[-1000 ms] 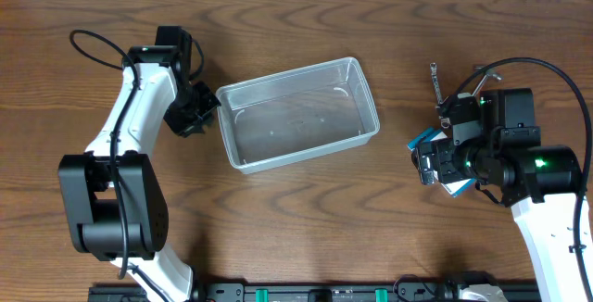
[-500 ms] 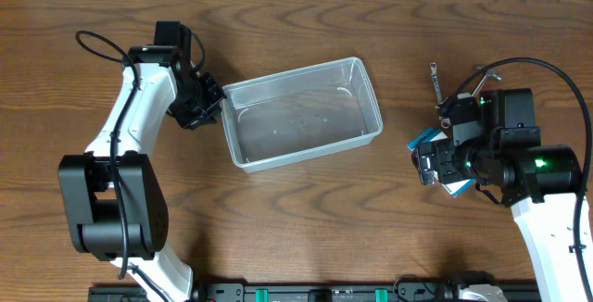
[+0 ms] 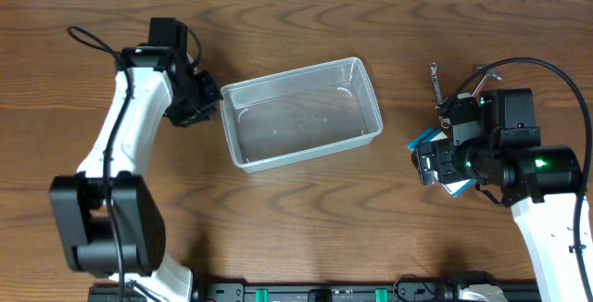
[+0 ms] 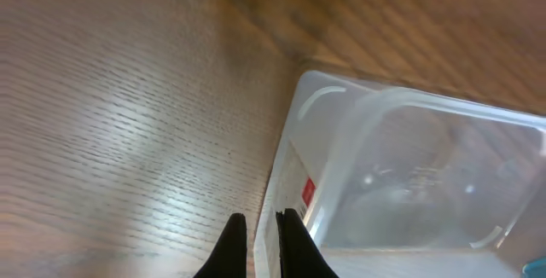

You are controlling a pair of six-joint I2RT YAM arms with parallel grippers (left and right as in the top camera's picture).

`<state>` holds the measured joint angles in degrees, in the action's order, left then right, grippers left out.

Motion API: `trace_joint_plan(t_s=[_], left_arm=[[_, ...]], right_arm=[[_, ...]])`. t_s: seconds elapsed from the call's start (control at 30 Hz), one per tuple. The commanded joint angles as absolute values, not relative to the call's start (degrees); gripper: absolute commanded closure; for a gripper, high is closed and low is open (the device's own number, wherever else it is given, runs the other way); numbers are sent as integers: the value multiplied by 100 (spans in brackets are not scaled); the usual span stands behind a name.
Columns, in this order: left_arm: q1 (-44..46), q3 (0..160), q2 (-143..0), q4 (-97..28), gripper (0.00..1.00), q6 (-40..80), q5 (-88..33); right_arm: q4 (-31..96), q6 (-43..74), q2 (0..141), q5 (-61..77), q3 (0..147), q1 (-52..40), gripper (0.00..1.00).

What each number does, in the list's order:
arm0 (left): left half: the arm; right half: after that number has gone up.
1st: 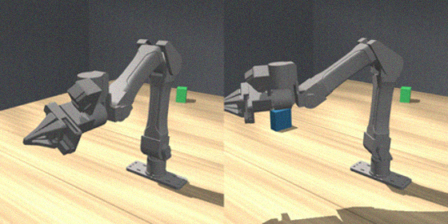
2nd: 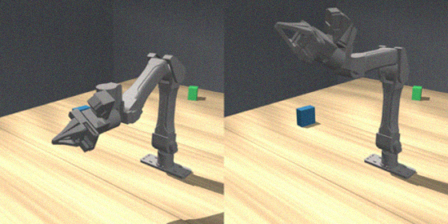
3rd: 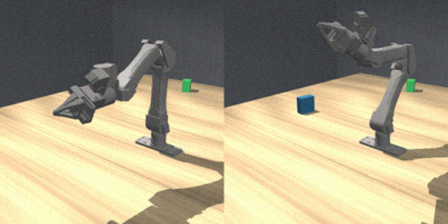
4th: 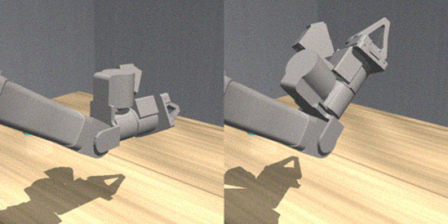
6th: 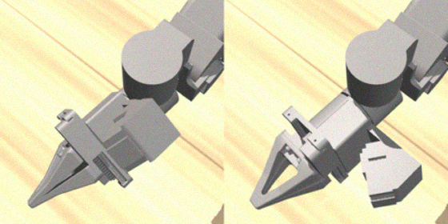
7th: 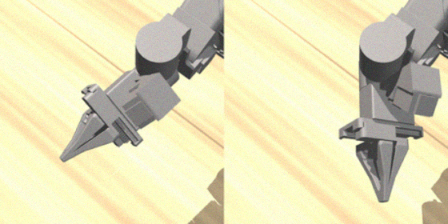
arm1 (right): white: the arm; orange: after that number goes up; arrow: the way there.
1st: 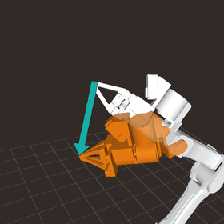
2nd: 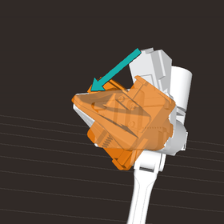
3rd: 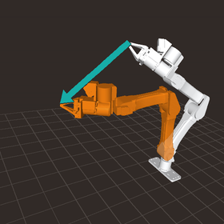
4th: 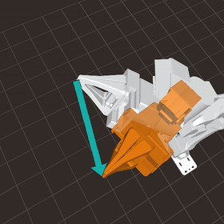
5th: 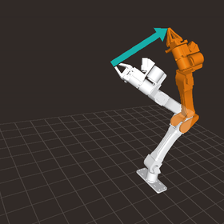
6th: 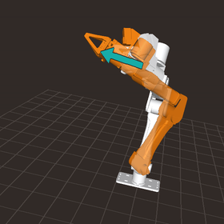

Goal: Pack container

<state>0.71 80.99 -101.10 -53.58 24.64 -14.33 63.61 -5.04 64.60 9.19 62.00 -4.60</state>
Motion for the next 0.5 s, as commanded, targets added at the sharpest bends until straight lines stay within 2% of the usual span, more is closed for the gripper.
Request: trace_joint_plan(t_s=[0.0,0.17,0.47], left_arm=[[102,8167,-9832,-5411,94,1929,-1273],[233,8167,-9640,-5725,94,1406,-1605],[849,8165,-9657,-5911,94,1308,-1732]], right_arm=[[6368,-523,6396,923,6300,-510,3],[6366,-523,6396,923,6300,-513,3],[6370,-523,6396,923,6300,-510,3]])
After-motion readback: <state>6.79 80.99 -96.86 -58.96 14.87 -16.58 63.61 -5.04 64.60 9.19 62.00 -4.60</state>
